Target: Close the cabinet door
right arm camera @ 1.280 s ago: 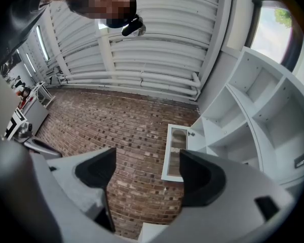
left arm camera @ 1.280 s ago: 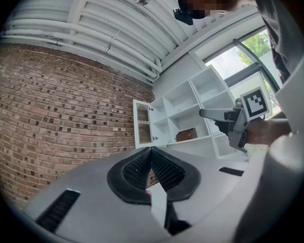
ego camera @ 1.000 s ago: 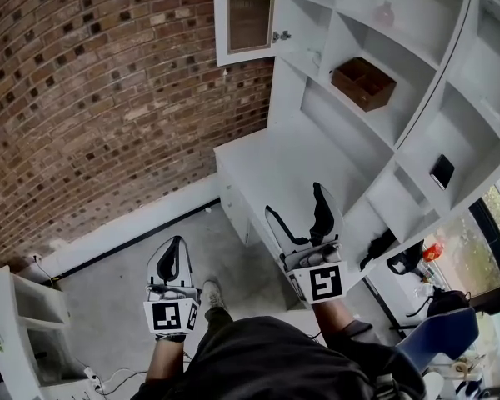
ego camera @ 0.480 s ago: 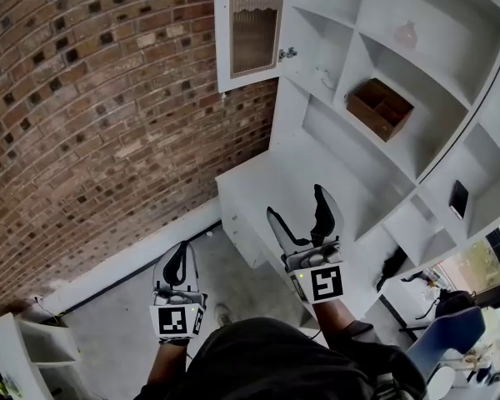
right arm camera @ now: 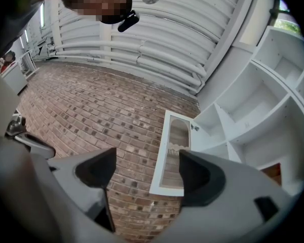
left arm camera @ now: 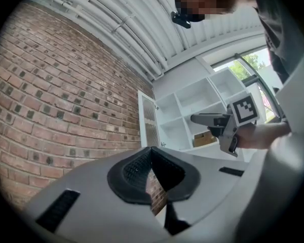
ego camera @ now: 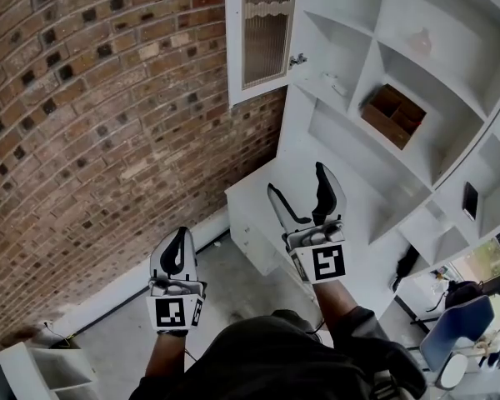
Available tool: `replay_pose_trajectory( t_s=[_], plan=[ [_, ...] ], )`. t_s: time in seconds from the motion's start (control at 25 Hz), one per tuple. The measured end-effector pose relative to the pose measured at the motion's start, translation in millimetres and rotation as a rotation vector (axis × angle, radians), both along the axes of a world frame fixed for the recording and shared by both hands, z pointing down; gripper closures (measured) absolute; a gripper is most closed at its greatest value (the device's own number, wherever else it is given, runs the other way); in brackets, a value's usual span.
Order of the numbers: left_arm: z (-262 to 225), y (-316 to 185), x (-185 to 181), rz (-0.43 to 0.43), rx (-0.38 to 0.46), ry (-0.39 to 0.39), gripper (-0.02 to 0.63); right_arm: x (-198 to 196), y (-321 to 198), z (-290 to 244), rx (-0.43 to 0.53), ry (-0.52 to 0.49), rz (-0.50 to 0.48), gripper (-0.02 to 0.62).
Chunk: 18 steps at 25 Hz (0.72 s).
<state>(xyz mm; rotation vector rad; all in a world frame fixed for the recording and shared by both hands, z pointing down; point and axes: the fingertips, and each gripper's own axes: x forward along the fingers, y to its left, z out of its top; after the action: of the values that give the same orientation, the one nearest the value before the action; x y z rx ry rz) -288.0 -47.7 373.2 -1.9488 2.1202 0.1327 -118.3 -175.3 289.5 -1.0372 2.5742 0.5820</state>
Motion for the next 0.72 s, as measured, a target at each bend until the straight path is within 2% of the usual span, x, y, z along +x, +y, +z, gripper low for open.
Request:
replay_pose_trajectory(
  t_s=[0.2,0.36,0.72],
  plan=[
    [-9.3,-12.0,-15.1,0.003,0.032,-0.004,0.603,-23.4,-19.7,-18.1,0.036,-0.009,0.020,0.207],
    [-20.4,-27.3,-17.9,0.005,0.069,-0.035,0.603,-43.3,-44.0,-38.6,0.087,-0.018,0.028,0.209],
    [-38.4,-60.7,-31.9,-0.056,0.133,-0.044,0.603,-86.1,-119.8,-89.8,0.150,-0.055,0.041,0.209]
  ],
)
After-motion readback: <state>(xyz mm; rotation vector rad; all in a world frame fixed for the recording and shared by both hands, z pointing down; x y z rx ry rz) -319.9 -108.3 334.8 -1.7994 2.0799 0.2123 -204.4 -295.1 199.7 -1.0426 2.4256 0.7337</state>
